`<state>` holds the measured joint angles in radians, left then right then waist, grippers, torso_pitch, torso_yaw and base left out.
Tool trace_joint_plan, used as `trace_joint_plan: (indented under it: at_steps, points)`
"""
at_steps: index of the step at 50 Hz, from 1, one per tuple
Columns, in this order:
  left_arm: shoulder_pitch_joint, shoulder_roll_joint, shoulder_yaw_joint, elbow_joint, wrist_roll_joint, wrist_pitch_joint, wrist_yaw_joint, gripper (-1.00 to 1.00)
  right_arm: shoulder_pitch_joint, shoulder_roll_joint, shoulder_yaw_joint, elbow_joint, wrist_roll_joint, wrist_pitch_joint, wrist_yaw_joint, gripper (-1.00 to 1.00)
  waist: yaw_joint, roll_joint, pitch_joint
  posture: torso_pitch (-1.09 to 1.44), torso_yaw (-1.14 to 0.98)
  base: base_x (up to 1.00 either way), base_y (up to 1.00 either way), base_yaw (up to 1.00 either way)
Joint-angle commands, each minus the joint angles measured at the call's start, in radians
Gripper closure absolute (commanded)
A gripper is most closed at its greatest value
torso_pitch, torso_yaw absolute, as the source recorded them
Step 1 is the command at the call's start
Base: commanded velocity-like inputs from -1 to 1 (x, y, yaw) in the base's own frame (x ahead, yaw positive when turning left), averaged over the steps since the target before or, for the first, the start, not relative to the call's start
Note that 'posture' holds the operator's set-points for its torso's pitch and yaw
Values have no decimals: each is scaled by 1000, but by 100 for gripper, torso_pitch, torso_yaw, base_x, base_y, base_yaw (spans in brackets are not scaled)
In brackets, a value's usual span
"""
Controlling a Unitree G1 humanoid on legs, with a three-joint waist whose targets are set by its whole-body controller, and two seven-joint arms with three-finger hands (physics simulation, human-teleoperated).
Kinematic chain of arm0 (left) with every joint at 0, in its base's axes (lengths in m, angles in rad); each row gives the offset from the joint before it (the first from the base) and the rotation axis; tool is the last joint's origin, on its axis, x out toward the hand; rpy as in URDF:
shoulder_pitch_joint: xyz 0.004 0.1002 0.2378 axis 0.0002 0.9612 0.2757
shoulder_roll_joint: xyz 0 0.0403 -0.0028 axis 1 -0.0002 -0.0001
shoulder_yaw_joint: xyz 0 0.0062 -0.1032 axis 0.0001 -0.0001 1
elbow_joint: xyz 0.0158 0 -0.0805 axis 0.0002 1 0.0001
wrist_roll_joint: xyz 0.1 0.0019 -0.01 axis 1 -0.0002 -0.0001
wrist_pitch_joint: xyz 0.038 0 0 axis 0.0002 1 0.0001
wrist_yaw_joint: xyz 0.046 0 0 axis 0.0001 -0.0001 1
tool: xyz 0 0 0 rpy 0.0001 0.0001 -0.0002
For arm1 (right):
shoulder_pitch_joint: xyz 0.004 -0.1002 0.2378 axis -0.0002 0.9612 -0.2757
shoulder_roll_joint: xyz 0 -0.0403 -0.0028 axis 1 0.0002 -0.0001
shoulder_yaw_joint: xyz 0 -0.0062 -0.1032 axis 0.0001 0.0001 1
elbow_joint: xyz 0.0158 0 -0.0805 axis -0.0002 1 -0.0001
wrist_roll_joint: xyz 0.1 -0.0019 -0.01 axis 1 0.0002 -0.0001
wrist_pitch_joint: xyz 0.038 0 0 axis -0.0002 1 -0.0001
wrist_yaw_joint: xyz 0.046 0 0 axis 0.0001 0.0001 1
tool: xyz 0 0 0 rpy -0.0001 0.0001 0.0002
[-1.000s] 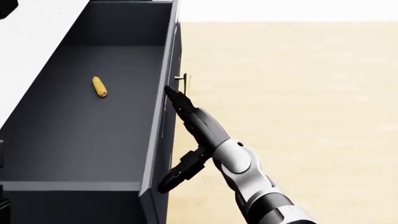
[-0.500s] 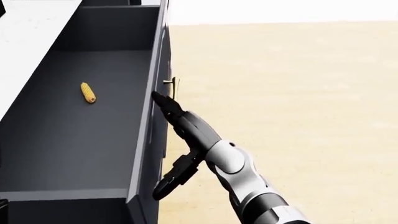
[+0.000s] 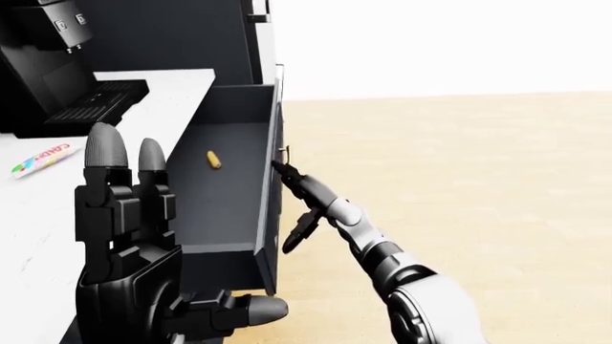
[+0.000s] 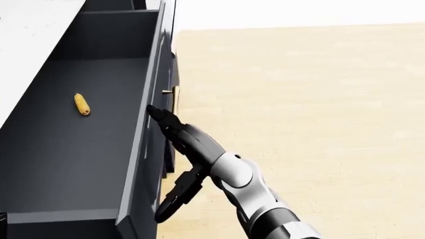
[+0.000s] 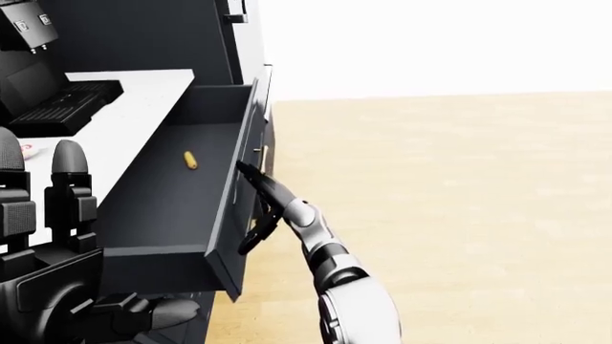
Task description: Close the right drawer.
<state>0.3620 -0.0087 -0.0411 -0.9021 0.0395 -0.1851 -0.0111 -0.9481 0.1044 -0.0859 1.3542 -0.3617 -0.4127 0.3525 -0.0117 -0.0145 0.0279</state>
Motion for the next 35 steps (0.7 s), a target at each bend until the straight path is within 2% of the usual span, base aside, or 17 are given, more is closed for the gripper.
trace_joint_plan:
  at_steps: [1,35]
  points:
    - [-6,1,1,-36,-3,-23,1,-100,-25,46,46,-4,-57,-28,110,-100,15,3,-14,0,0,0,0,0]
    - [-15,-5,14,-42,-11,-9,-5,-100,-36,66,44,-2,-75,3,152,-100,8,8,-9,0,0,0,0,0]
